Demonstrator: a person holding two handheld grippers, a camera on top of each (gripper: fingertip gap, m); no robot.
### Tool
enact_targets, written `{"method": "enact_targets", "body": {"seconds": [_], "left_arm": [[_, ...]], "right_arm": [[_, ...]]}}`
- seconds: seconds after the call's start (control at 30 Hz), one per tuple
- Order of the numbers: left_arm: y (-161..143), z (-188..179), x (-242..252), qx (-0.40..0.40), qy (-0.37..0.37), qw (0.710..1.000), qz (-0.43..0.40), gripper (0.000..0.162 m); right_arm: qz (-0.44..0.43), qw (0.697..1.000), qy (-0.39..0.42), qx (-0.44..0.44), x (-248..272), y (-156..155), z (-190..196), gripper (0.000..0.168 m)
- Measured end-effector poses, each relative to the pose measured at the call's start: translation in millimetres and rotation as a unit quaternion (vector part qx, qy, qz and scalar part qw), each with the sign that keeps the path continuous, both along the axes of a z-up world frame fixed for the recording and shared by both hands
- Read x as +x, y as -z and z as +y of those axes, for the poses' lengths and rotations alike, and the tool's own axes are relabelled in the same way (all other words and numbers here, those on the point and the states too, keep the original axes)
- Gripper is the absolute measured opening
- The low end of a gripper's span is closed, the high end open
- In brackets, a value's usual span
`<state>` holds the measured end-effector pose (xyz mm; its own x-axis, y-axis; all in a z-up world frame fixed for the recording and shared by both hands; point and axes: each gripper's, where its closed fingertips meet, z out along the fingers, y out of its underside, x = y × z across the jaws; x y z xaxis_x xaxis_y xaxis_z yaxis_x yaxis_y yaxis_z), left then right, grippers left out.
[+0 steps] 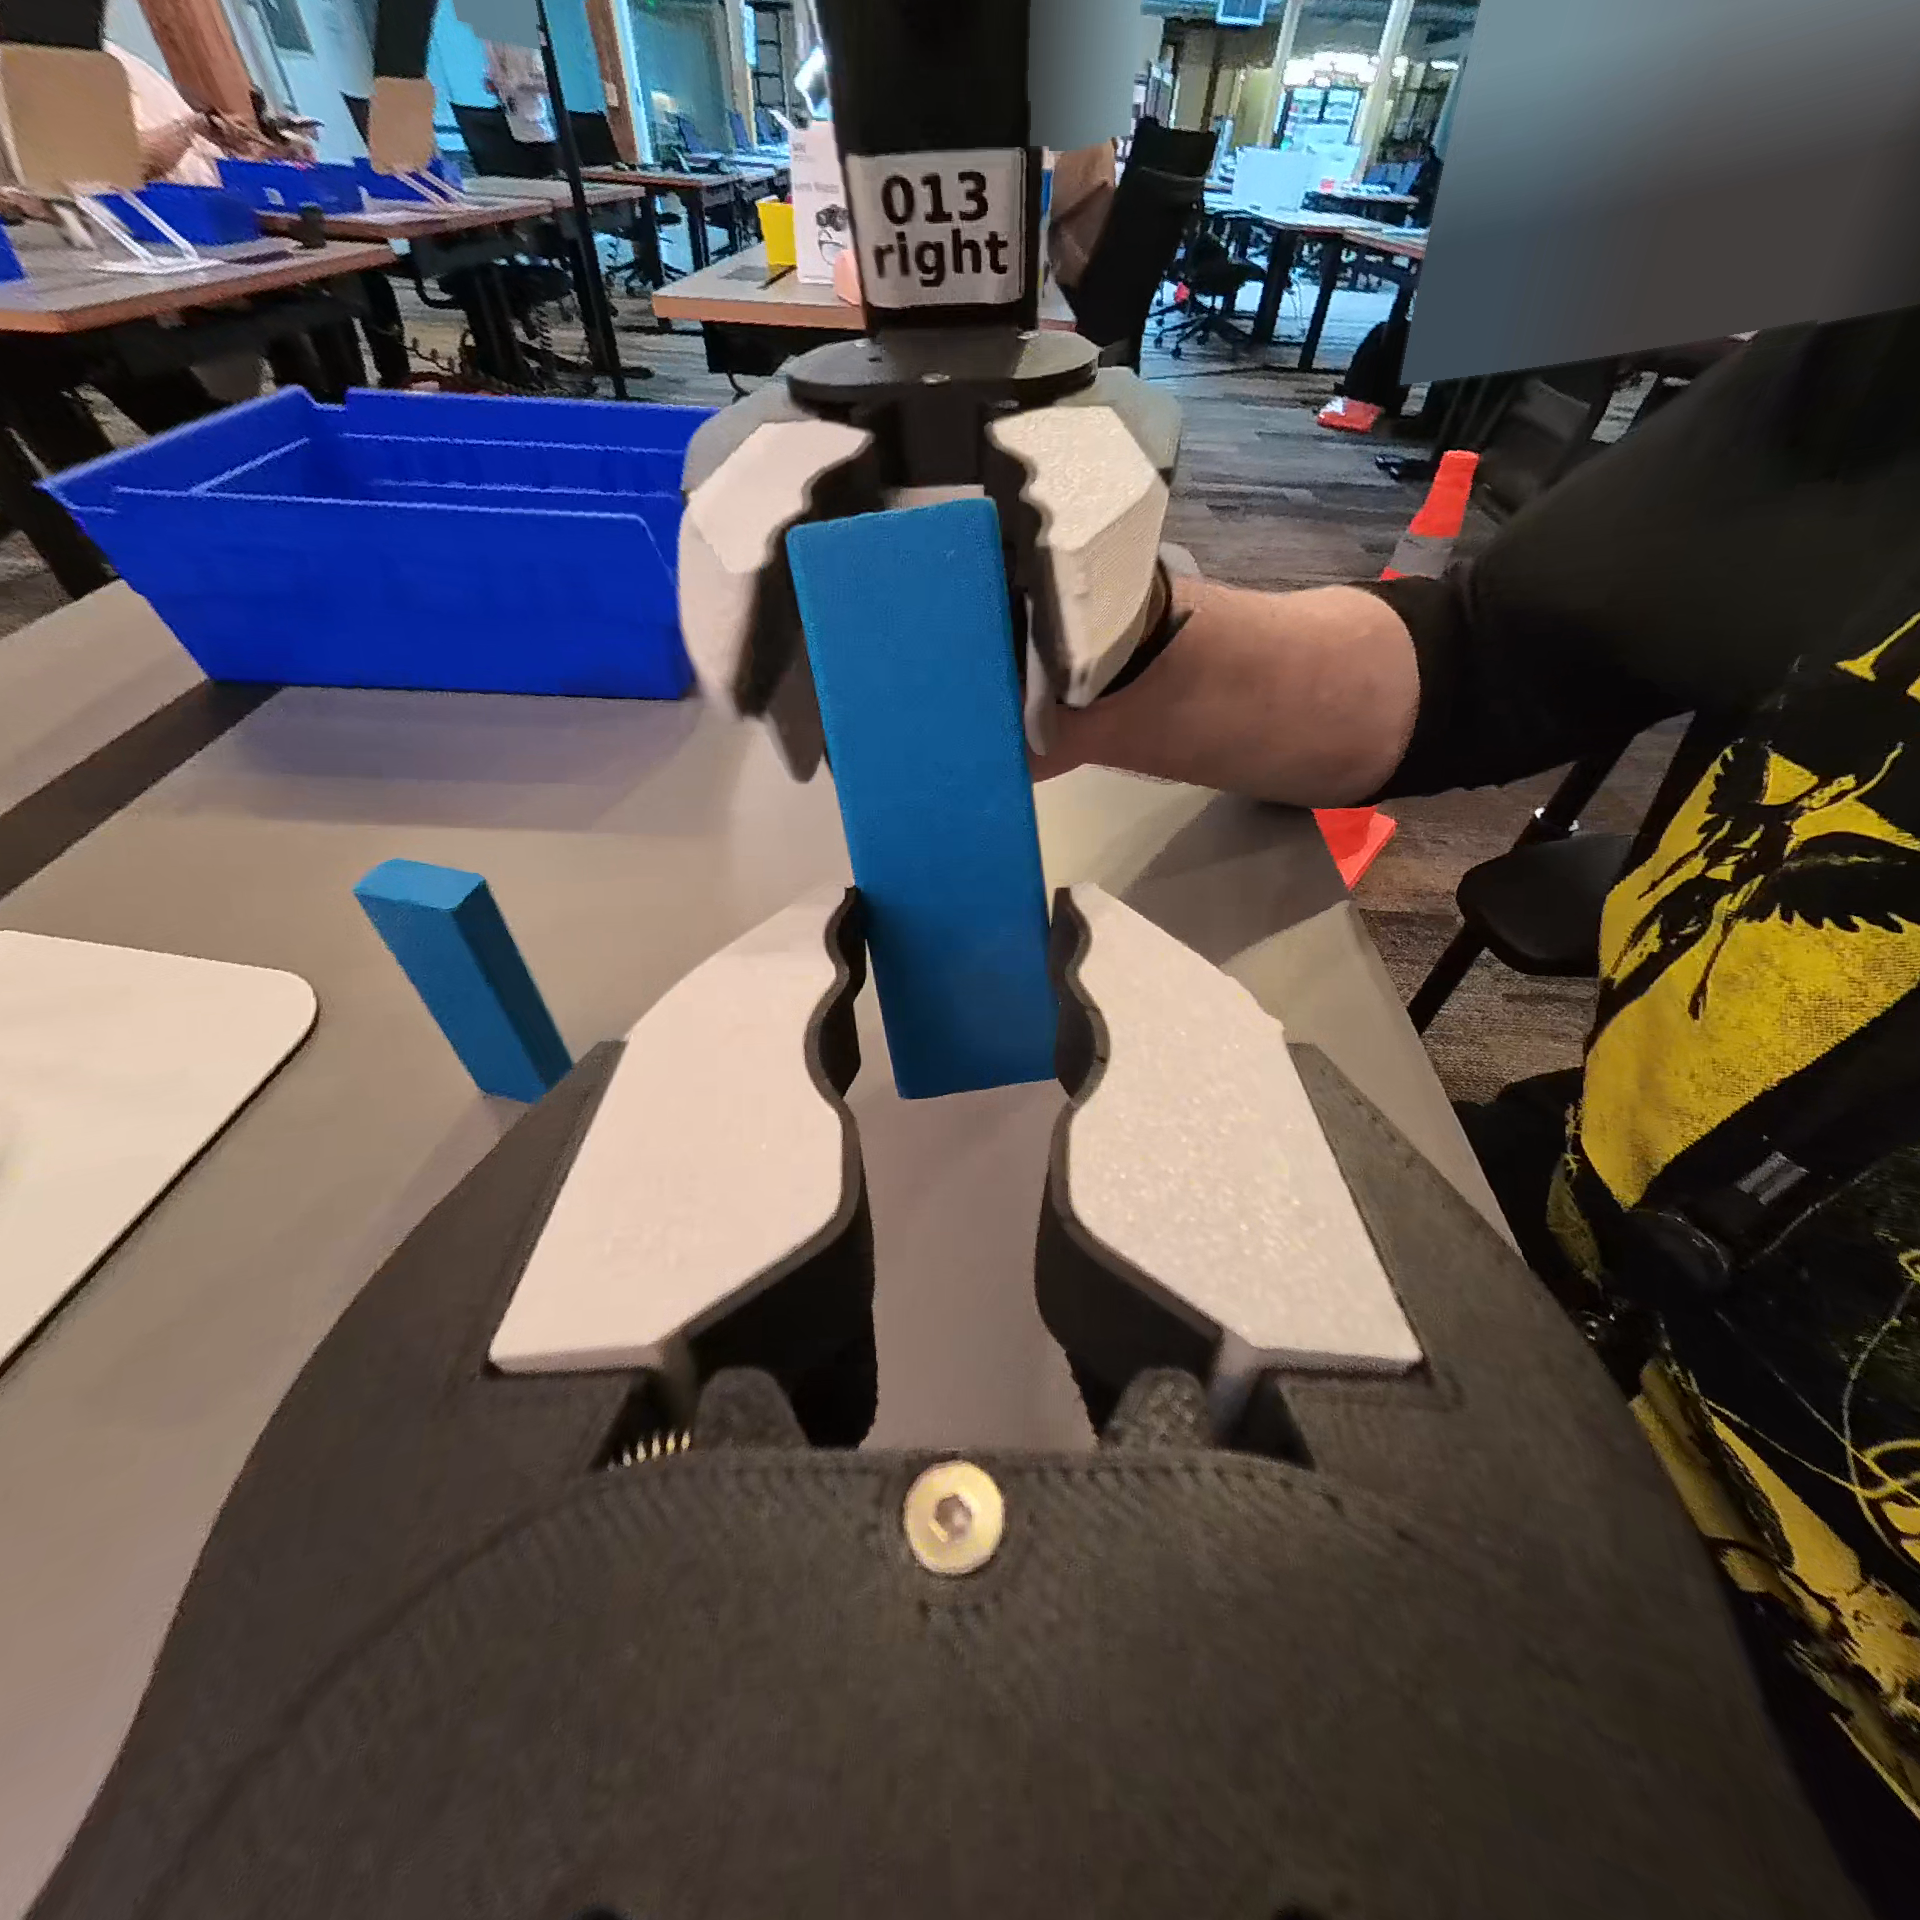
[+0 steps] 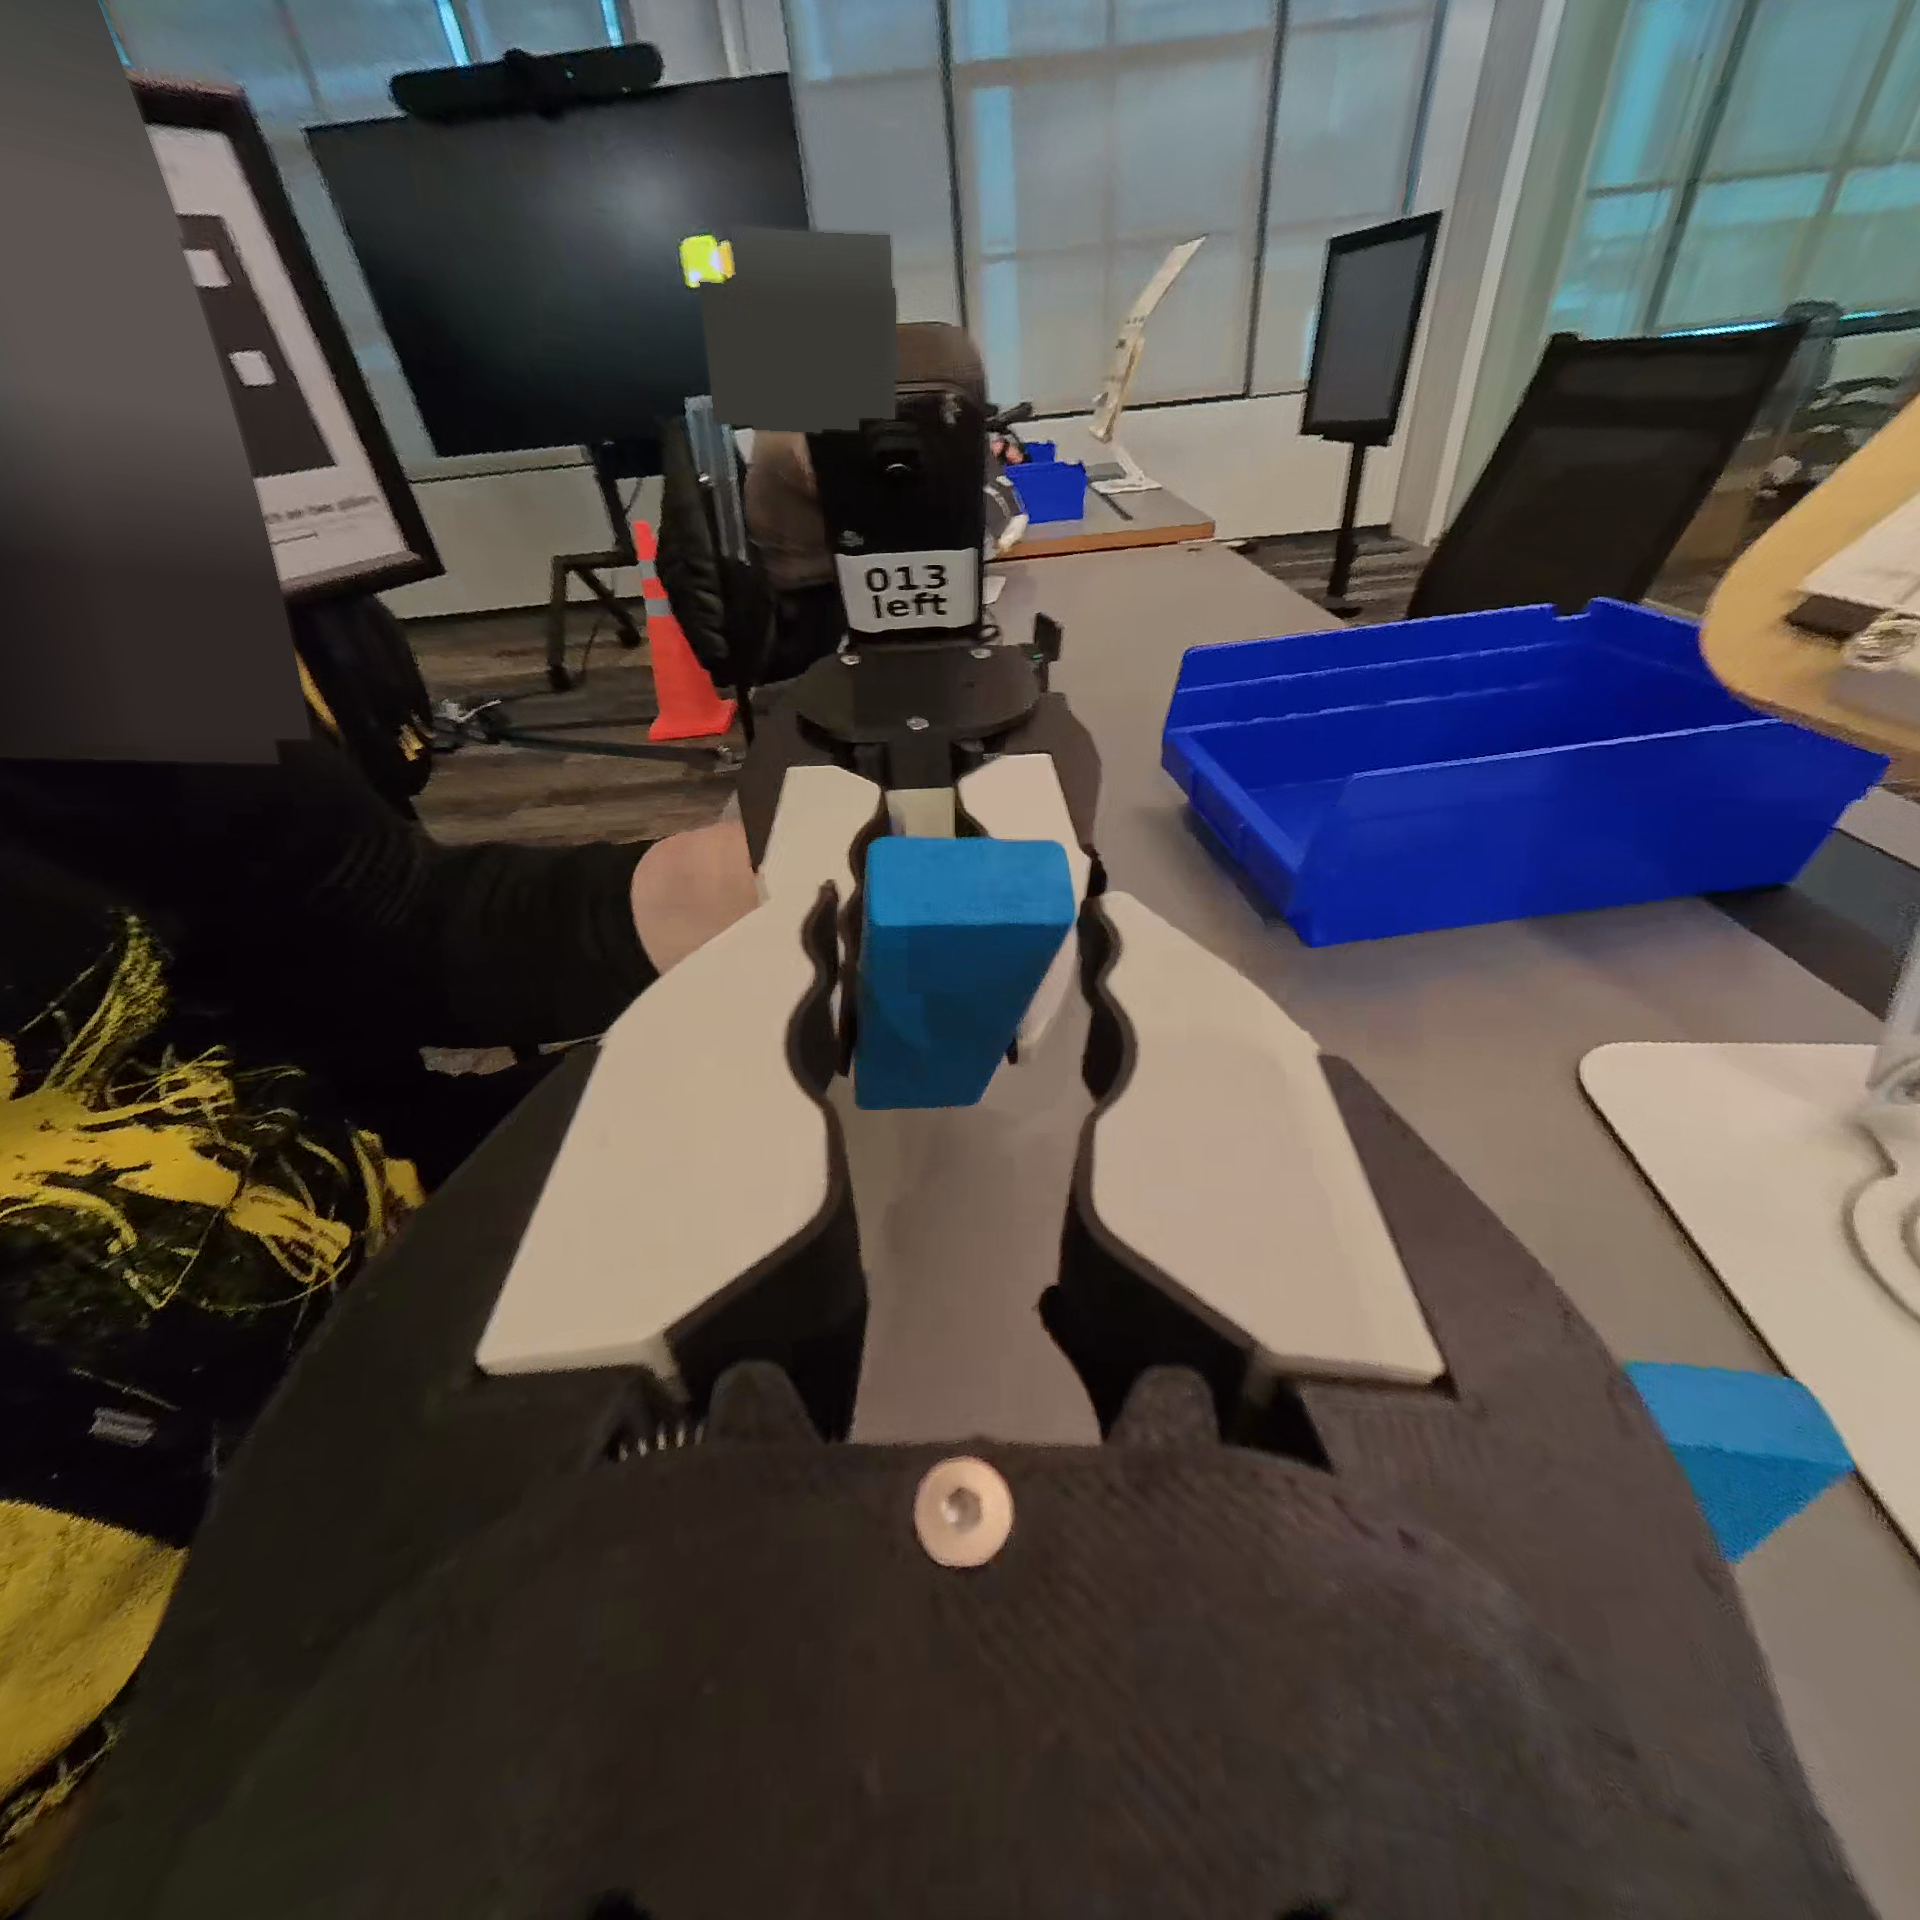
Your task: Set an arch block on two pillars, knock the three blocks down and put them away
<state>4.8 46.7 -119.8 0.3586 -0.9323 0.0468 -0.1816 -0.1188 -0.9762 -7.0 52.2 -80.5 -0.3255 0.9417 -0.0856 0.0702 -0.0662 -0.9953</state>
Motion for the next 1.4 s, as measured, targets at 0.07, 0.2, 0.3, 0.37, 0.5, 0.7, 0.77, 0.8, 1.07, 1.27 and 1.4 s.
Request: {"method": "enact_targets", "body": {"seconds": [0.07,0.2,0.3,0.37,0.5,0.7,0.77,0.8,1.07,1.27,1.4], "left_arm": [[4,0,4,-0.001,0.003,1.0,0.002,0.034],[6,3,9,-0.021,0.005,1.0,-0.018,0.033],[14,11,4,-0.04,-0.014,0.999,-0.015,0.04],[22,15,-3,-0.046,-0.023,0.999,-0.01,0.026],[36,27,-12,-0.077,-0.044,0.996,-0.015,0.012],[51,39,-18,-0.083,-0.074,0.994,0.005,0.0],[53,40,-19,-0.087,-0.075,0.993,0.005,0.0],[54,40,-19,-0.088,-0.074,0.993,0.005,0.0],[59,42,-18,-0.088,-0.078,0.993,0.021,0.001],[60,43,-19,-0.09,-0.08,0.993,0.021,0.001],[62,43,-19,-0.091,-0.079,0.992,0.024,0.002]], "right_arm": [[0.0,1.0,-0.004,-0.003,0,1,-1,0.036],[-0.007,1.0,0.002,0.0,7,1,2,0.035],[-0.02,0.999,0.028,0.02,24,3,21,0.036],[-0.038,0.996,0.061,0.049,41,10,46,0.035],[-0.082,0.985,0.122,0.085,69,38,105,0.035],[-0.121,0.978,0.139,0.101,72,75,147,0.035],[-0.142,0.972,0.141,0.124,70,87,154,0.035],[-0.151,0.971,0.136,0.127,70,91,154,0.035],[-0.176,0.966,0.134,0.135,69,105,156,0.035],[-0.188,0.964,0.132,0.133,70,112,156,0.035],[-0.185,0.965,0.131,0.129,69,113,156,0.035]]}}
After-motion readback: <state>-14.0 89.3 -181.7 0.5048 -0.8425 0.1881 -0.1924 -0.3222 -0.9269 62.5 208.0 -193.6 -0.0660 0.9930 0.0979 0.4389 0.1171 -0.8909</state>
